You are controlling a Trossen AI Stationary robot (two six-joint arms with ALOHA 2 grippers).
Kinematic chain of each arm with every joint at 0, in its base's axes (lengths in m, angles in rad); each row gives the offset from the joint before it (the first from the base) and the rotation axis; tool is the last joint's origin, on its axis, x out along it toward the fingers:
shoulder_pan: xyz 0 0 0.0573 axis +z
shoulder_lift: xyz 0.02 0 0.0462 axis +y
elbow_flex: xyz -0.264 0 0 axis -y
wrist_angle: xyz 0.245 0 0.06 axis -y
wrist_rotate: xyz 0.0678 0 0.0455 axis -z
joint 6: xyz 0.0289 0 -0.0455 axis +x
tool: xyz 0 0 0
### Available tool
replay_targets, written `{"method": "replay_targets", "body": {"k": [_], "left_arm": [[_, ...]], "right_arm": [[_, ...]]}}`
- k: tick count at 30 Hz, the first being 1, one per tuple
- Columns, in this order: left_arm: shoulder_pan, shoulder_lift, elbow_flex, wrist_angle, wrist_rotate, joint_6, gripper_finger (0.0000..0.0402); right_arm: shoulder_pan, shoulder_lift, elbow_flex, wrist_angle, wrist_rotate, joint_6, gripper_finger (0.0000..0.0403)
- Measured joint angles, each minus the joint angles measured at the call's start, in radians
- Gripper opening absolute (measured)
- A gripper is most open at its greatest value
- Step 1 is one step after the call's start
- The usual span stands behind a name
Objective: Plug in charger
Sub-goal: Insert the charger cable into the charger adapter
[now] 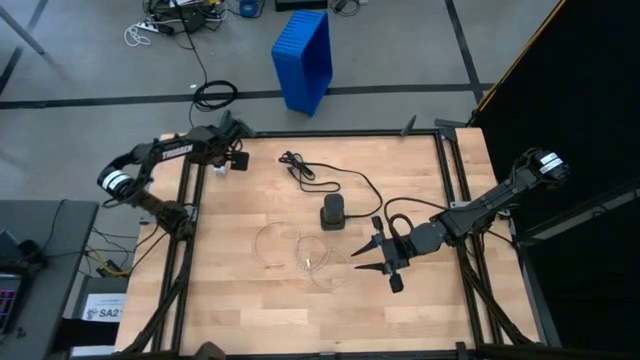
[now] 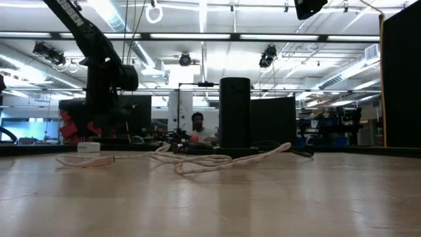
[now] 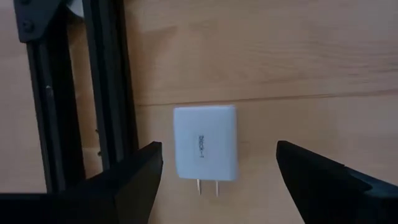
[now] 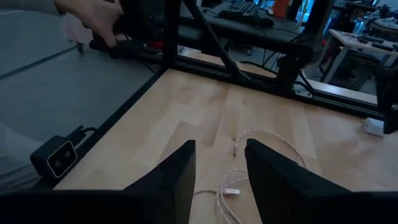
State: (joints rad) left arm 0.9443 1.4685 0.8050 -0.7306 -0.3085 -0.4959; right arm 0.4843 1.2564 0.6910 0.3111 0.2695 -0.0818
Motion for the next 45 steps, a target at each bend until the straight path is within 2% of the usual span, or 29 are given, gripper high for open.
{"method": "replay_targets", "body": {"k": [7, 19, 27, 35, 42, 45], "left_arm": [[0.017, 0.053, 0.021, 0.006, 0.012, 0.018, 0.0296], [0.062, 0.057, 0.033, 0.035, 0.095, 0.017, 0.0296], [0.064, 0.061, 0.033, 0.051, 0.066, -0.036, 0.0294], [0.061, 0.063, 0.033, 0.047, 0.055, -0.099, 0.0252], [0.058, 0.070, 0.036, -0.004, 0.110, -0.117, 0.0215], [0.042, 0.073, 0.038, -0.027, 0.190, -0.086, 0.0209]], "right_arm": [[0.000, 0.000, 0.000, -0.002, 0.000, 0.000, 0.0115], [0.000, 0.001, 0.001, -0.042, 0.000, 0.023, 0.0111], [0.001, 0.001, 0.001, -0.046, -0.001, 0.029, 0.0109], [0.001, 0.001, 0.001, -0.045, -0.001, 0.028, 0.0107], [0.004, 0.001, 0.001, -0.045, -0.001, 0.028, 0.0108], [0.013, 0.001, 0.001, -0.044, -0.002, 0.020, 0.0107]]}}
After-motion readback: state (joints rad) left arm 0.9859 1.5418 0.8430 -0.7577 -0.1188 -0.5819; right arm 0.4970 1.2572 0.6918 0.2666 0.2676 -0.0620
